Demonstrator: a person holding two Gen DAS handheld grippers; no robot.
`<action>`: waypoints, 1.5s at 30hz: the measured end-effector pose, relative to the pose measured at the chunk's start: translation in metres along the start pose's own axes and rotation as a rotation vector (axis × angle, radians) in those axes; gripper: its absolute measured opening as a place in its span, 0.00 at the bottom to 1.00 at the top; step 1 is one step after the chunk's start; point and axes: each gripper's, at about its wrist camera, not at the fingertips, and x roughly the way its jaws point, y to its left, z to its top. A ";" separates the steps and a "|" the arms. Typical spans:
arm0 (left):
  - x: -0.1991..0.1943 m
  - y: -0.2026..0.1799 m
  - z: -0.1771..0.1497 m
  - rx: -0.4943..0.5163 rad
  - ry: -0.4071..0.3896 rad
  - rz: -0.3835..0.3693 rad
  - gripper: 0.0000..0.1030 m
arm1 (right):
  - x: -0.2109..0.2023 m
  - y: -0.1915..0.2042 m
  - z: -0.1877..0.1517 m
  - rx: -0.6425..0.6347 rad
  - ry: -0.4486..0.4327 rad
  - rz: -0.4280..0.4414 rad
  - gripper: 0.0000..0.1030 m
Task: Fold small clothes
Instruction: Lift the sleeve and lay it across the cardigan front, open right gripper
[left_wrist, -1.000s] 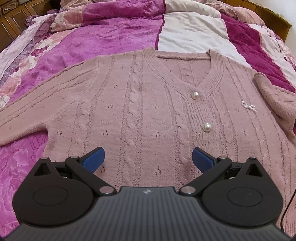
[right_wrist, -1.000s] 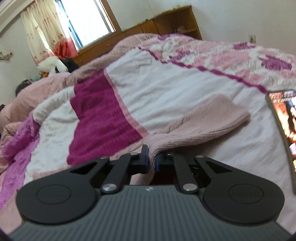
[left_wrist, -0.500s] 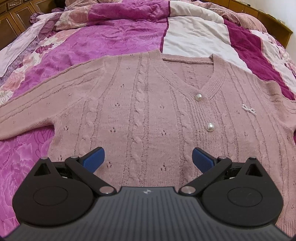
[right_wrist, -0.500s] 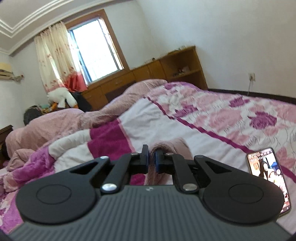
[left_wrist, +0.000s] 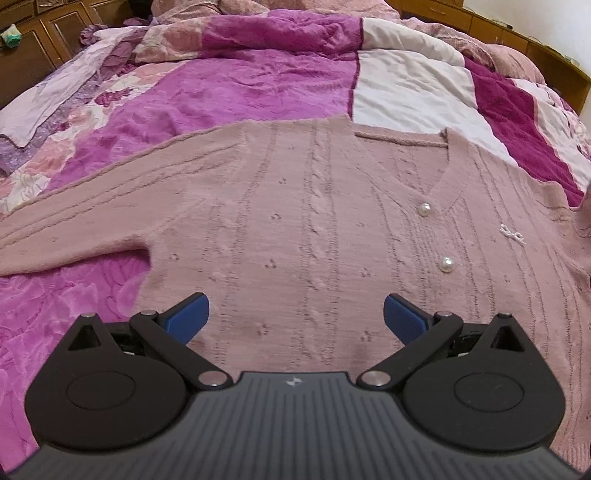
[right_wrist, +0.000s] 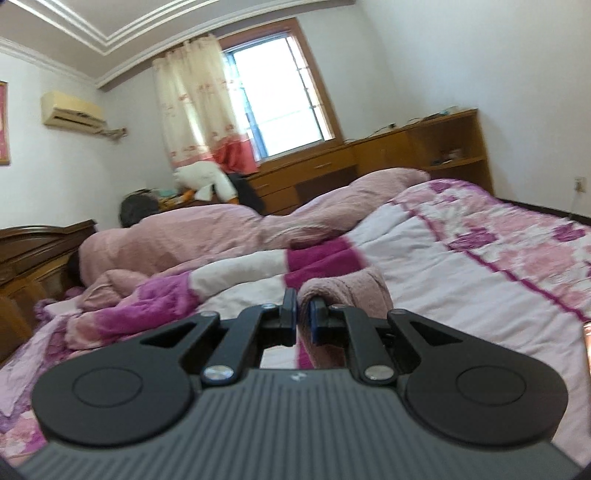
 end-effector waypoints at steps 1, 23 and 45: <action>-0.001 0.003 0.000 0.001 -0.003 0.006 1.00 | 0.002 0.006 -0.002 0.002 0.007 0.013 0.09; -0.010 0.083 0.000 -0.079 -0.060 0.096 1.00 | 0.052 0.157 -0.112 -0.058 0.207 0.211 0.09; 0.008 0.101 -0.007 -0.121 -0.025 0.092 1.00 | 0.077 0.204 -0.224 -0.146 0.516 0.309 0.53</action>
